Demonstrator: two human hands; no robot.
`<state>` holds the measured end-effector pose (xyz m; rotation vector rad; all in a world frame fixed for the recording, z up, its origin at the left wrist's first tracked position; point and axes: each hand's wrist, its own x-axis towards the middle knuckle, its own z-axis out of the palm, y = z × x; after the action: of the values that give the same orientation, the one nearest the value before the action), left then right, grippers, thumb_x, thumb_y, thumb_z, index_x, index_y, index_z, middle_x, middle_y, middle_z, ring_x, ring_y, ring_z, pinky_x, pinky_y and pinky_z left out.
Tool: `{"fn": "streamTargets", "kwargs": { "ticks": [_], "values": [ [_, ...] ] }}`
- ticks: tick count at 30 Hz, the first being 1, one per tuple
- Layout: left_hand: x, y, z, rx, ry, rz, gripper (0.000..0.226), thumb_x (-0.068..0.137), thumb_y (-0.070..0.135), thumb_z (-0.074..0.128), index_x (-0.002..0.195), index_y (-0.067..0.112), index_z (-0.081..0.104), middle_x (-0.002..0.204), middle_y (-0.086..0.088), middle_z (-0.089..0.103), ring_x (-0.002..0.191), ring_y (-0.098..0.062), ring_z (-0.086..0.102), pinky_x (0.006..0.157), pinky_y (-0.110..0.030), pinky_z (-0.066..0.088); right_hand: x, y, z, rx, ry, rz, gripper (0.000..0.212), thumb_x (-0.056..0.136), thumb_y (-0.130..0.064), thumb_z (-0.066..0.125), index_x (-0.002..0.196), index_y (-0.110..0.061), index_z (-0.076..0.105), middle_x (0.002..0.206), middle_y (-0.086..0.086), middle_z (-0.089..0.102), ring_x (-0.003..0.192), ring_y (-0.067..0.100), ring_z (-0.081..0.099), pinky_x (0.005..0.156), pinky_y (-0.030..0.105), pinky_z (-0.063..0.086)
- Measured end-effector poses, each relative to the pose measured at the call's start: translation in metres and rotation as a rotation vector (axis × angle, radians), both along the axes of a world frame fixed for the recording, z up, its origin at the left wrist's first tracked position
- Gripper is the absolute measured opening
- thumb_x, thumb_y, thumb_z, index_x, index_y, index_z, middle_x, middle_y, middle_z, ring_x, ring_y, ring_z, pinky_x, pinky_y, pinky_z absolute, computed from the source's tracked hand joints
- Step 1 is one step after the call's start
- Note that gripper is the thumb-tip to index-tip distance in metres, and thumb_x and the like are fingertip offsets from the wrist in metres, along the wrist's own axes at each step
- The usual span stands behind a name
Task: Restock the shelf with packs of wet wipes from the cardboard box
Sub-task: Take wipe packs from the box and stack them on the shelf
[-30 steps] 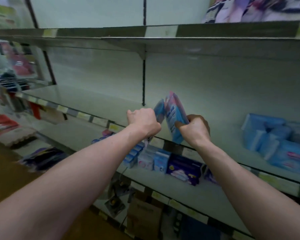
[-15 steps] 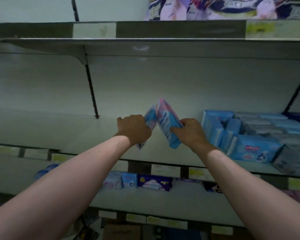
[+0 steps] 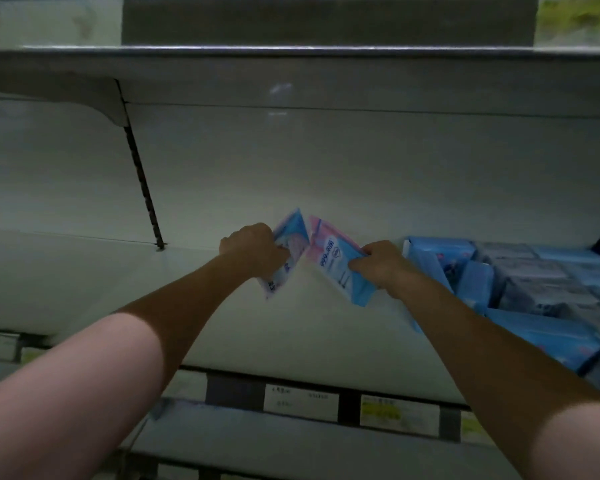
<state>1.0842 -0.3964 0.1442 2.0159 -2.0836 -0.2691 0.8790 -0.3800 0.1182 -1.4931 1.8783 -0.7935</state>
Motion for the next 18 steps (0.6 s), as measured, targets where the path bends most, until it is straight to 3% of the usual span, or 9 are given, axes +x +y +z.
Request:
{"fn": "streamTargets", "kwargs": {
  "ticks": [4,6,13,18],
  "values": [
    [0.010,-0.017,0.006,0.084,0.391,-0.017,0.028,0.087,0.031,0.065,0.098,0.005,0.066,0.089,-0.009,0.068,0.075,-0.021,0.066,0.071,-0.032,0.055,0.000,-0.021,-0.004,0.160,-0.111,0.004,0.014,0.087,-0.003,0.056,0.099,0.000,0.060,0.095,0.016,0.059,0.077,0.026,0.058,0.061,0.029,0.046],
    [0.012,-0.022,0.010,0.128,0.490,-0.046,0.025,0.087,0.030,0.068,0.098,0.008,0.065,0.089,-0.009,0.068,0.072,-0.020,0.065,0.071,-0.033,0.056,0.001,-0.031,-0.005,0.232,-0.156,0.009,0.013,0.086,-0.005,0.060,0.098,-0.001,0.057,0.096,0.017,0.060,0.071,0.021,0.058,0.058,0.027,0.048],
    [0.005,-0.047,0.002,0.361,0.509,-0.175,0.034,0.084,0.032,0.072,0.109,0.011,0.066,0.099,-0.013,0.072,0.085,-0.028,0.072,0.081,-0.043,0.058,-0.003,-0.062,-0.018,0.275,-0.116,-0.034,0.025,0.084,-0.011,0.069,0.104,0.000,0.060,0.093,0.014,0.063,0.071,0.020,0.060,0.053,0.027,0.048],
    [0.002,-0.066,-0.007,0.477,0.528,-0.190,0.038,0.086,0.035,0.070,0.113,0.010,0.063,0.102,-0.016,0.072,0.086,-0.032,0.071,0.081,-0.046,0.058,-0.011,-0.074,-0.029,0.203,-0.048,-0.064,0.031,0.076,-0.004,0.073,0.102,0.009,0.064,0.103,0.023,0.068,0.090,0.033,0.067,0.079,0.042,0.058]
  ]
}}
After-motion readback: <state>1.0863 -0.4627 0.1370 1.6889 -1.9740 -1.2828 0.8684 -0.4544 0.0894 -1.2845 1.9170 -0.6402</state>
